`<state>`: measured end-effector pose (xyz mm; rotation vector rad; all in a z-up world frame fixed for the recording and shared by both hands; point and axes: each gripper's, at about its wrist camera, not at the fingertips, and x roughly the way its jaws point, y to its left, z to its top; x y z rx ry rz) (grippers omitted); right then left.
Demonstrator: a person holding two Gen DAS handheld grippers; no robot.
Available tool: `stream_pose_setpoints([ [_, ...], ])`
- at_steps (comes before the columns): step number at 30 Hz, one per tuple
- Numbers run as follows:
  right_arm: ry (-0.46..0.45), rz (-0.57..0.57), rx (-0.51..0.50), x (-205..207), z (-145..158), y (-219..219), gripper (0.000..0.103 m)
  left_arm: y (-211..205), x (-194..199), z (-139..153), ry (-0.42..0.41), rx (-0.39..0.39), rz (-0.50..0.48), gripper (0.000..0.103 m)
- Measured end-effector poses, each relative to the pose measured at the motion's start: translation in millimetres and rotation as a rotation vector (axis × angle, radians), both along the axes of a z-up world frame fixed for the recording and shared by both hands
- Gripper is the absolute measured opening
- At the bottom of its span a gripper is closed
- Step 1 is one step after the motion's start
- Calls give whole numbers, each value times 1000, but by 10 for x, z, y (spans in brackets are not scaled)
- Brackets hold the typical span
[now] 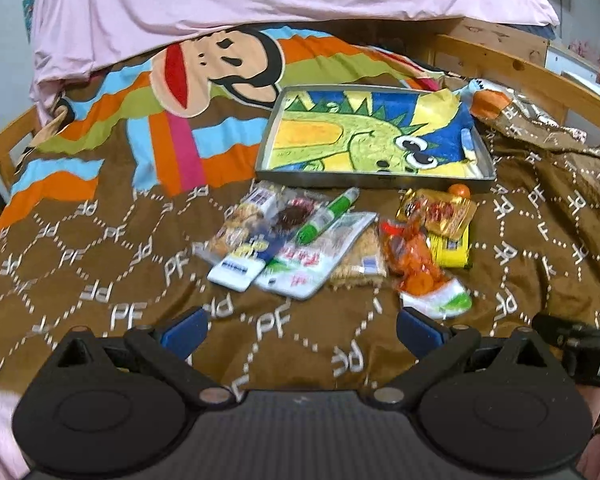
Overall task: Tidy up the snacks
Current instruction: 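Move the left tool toward the green sausage stick while the right tool approaches the orange snack bag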
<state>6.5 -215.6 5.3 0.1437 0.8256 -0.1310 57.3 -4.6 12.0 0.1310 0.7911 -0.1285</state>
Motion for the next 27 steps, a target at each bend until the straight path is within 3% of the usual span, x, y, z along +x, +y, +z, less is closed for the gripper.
stream_pose_setpoints([
  [9, 16, 136, -5, 358, -51, -95, 102, -141, 536, 10, 20, 76, -176, 103],
  [17, -27, 240, -104, 713, -111, -118, 102, -237, 916, -193, 84, 123, -270, 103],
  [20, -42, 268, -52, 818, -154, -152, 102, -187, 1067, -227, 101, 134, -305, 103],
  [23, -40, 331, 33, 890, -197, -118, 102, -101, 1204, -238, 101, 104, -333, 103],
  [27, -30, 438, 34, 973, -243, 62, 102, 22, 1354, -261, 132, 33, -360, 103],
])
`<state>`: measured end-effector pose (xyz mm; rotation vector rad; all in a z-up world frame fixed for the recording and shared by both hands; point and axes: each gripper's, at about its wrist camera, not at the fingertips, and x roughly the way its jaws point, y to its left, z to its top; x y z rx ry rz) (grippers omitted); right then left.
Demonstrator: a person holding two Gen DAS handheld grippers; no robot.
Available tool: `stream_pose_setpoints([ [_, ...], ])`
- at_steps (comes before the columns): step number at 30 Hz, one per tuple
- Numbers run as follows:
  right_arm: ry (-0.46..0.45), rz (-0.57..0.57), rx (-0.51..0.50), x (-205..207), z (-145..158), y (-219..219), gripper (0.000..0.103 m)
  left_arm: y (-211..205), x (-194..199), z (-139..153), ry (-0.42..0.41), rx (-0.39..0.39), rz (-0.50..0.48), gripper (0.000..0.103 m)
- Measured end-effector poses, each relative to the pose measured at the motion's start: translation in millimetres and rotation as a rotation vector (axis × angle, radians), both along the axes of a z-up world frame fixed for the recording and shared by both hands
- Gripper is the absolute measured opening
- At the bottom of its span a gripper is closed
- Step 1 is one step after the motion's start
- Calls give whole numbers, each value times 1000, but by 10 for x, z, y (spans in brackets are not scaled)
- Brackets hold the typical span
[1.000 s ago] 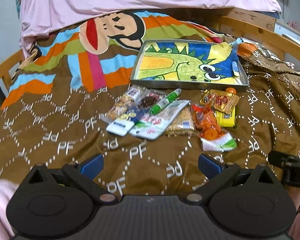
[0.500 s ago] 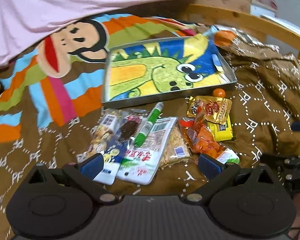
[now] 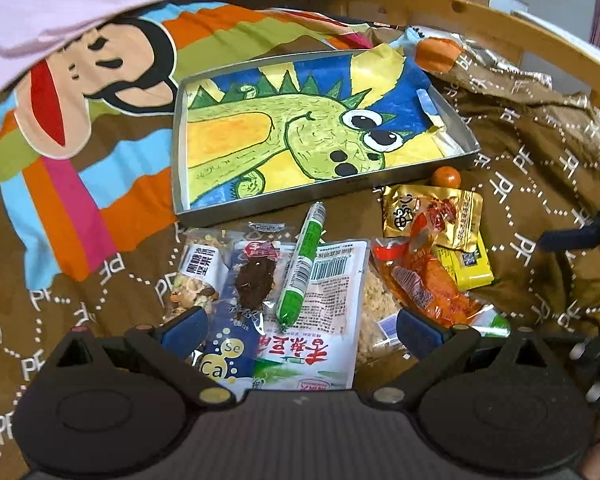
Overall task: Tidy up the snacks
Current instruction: 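Move the left tool toward the green sausage stick while the right tool approaches the orange snack bag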
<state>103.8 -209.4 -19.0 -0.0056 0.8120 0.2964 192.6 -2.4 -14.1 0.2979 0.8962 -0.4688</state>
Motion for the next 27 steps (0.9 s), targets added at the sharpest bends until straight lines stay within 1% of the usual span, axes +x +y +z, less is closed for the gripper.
stream_pose_setpoints([
  [3, 9, 56, 18, 93, -75, 105, 102, 55, 51, 18, -3, -27, -10, 103],
  [6, 21, 65, 28, 177, -163, 169, 102, 78, 122, 4, -13, -36, -5, 103],
  [11, 2, 54, 21, 261, -225, 230, 94, 82, 255, -37, -12, -95, 6, 103],
  [12, 0, 50, 23, 276, -240, 229, 90, 70, 270, -50, -15, -107, 3, 103],
  [14, 0, 45, 25, 301, -260, 236, 86, 32, 298, -88, -18, -123, -18, 103],
  [17, 11, 46, 25, 337, -296, 250, 83, -59, 359, -164, -24, -107, -77, 103],
  [20, 17, 54, 19, 334, -313, 258, 82, -125, 399, -240, -26, -102, -130, 103],
  [24, 22, 71, 3, 341, -319, 286, 83, -104, 465, -326, 25, -152, -182, 102],
  [27, 38, 106, -13, 347, -316, 320, 84, -81, 484, -341, 26, -166, -226, 102],
])
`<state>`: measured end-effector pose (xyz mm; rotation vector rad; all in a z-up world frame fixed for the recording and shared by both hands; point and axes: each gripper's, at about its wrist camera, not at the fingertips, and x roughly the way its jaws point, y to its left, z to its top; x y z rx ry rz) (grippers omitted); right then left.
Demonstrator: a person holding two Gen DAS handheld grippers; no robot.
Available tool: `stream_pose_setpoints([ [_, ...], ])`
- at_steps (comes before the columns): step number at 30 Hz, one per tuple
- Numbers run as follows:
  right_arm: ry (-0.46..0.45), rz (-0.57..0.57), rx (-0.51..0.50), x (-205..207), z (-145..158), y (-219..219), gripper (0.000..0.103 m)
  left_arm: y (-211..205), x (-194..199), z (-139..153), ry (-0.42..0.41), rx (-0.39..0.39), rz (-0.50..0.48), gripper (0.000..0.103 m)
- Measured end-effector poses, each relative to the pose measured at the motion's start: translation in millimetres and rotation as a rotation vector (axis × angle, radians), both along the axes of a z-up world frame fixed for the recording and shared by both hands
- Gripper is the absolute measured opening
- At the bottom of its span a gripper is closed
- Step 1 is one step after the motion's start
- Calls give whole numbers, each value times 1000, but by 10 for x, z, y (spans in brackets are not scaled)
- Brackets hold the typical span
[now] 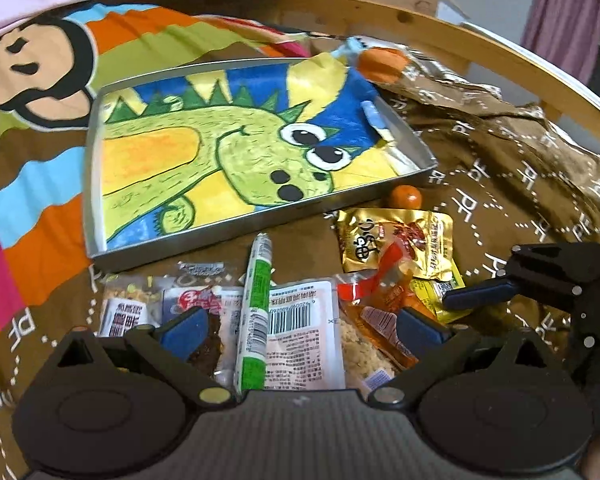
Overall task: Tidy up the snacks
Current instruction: 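Move the left tool toward the green sausage stick while the right tool approaches the orange snack bag, then close the left tool on the green sausage stick while the right tool grasps the orange bag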
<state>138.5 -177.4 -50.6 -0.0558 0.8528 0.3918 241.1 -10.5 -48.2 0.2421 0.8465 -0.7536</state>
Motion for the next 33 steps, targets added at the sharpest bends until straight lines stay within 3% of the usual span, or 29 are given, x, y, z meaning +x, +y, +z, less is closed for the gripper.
stream_pose_setpoints([
  [3, 7, 56, -43, -16, -7, 66, 84, 14, 54, -16, 11, -12, -17, 102],
  [8, -8, 86, -118, -47, -63, 158, 80, 33, 180, -26, 65, -50, -15, 91],
  [12, -30, 63, -123, -43, -89, 163, 73, 37, 266, -60, 103, -39, 11, 75],
  [19, -60, 57, -163, -35, -117, 213, 70, -27, 350, -119, 121, 15, 58, 48],
  [24, -68, 61, -170, 13, -143, 219, 71, -53, 482, -155, 177, 5, 113, 45],
  [30, -55, 77, -163, 122, -186, 228, 79, -177, 607, -240, 205, 26, 163, 45],
  [33, -54, 78, -178, 110, -181, 240, 76, -174, 599, -231, 205, 31, 178, 35],
])
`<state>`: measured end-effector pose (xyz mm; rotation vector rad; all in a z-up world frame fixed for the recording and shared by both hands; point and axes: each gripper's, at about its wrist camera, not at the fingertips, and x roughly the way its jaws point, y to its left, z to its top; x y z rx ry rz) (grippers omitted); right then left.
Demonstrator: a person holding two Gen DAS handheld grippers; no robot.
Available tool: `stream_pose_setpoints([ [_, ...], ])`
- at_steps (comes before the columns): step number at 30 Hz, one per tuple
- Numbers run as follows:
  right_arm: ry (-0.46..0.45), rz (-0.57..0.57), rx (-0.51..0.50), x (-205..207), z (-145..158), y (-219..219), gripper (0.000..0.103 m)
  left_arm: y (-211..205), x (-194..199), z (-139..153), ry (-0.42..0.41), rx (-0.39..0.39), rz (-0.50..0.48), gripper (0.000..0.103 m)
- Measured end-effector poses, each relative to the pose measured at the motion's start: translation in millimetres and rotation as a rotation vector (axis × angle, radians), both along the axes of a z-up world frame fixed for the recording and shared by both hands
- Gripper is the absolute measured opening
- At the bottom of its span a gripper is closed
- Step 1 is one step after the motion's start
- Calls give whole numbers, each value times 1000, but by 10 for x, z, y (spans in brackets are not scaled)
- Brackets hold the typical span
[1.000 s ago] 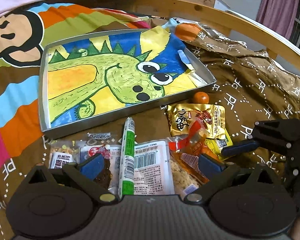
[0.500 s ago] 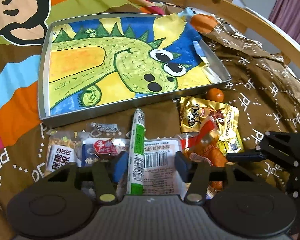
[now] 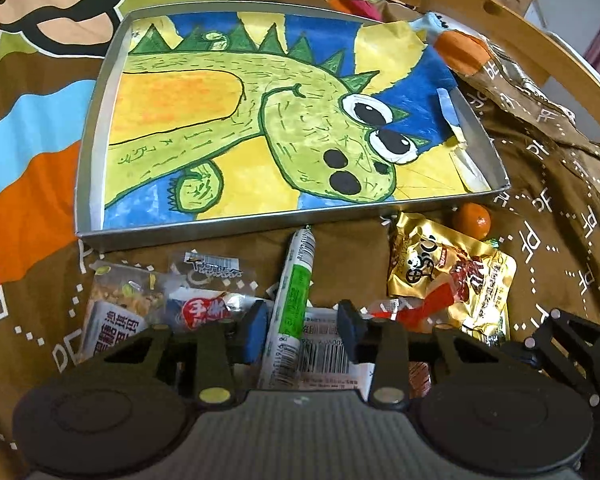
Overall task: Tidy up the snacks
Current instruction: 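Close the left tool on the green sausage stick while the right tool grasps the orange bag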
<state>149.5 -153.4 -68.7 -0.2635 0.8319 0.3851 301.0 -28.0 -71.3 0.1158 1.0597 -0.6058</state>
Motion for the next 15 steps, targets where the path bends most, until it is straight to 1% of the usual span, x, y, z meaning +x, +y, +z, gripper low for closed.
stream_pose_setpoints([
  [1, 0, 1, -12, -14, 5, 12, 74, 6, -5, 10, -1, 5, 7, 27],
  [3, -2, 5, -35, -35, 8, 32, 72, 24, -4, 27, 17, 14, 28, 20],
  [8, -2, 2, -73, -92, 32, 50, 66, 59, -82, 79, 81, 11, 60, 19],
  [11, 0, -6, -95, -150, 52, 51, 63, 79, -152, 103, 148, 11, 84, 19],
  [15, 15, -28, -86, -247, 86, 10, 62, 110, -298, 151, 167, 24, 97, 19],
])
